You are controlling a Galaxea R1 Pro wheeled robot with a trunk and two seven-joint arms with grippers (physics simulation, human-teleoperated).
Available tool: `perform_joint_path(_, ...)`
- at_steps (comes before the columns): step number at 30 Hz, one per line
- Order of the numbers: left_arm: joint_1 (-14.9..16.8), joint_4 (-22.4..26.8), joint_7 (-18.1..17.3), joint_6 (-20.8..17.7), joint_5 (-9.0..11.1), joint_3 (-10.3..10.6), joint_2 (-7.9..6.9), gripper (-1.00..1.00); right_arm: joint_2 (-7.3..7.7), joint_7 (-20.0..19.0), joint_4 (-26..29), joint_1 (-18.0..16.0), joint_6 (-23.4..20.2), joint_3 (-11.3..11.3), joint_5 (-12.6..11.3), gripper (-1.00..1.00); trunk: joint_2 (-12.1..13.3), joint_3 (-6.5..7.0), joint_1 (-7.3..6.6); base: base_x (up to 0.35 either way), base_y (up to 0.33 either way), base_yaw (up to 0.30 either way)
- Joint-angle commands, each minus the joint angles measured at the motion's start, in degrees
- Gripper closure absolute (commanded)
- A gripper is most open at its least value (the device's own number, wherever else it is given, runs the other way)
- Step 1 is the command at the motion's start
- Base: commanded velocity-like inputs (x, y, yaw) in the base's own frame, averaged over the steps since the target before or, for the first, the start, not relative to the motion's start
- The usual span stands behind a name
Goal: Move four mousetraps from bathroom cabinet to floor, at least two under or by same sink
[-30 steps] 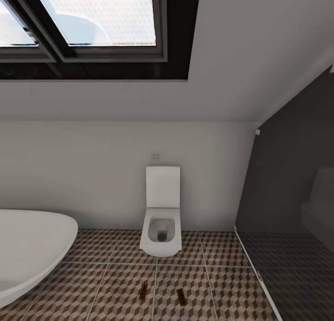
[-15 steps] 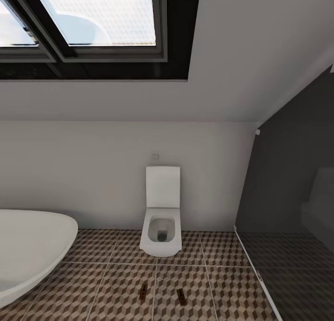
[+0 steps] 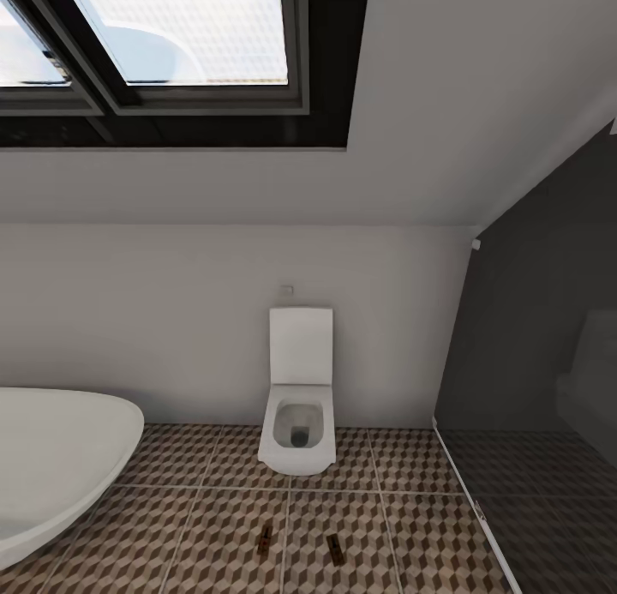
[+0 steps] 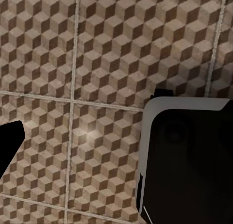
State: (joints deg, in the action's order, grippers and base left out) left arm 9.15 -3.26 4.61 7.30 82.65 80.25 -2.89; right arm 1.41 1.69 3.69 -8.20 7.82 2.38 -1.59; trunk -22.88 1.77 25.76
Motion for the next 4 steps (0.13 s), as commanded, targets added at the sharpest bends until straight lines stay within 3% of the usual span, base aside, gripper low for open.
perform_joint_path(1,-0.01,0.03,0.22,0.08,0.23,0.42,-0.01,-1.00,0.00,0.16,-0.06,-0.01,0.17,0.26,-0.17,-1.00,-0.04,-0.02,0.02,0.000,0.000,0.000)
perform_joint_path(4,-0.01,0.01,0.22,0.05,0.23,0.43,-0.01,-1.00,0.00,0.16,-0.06,-0.01,0.17,0.26,-0.17,-1.00,-0.04,-0.02,0.02,0.000,0.000,0.000)
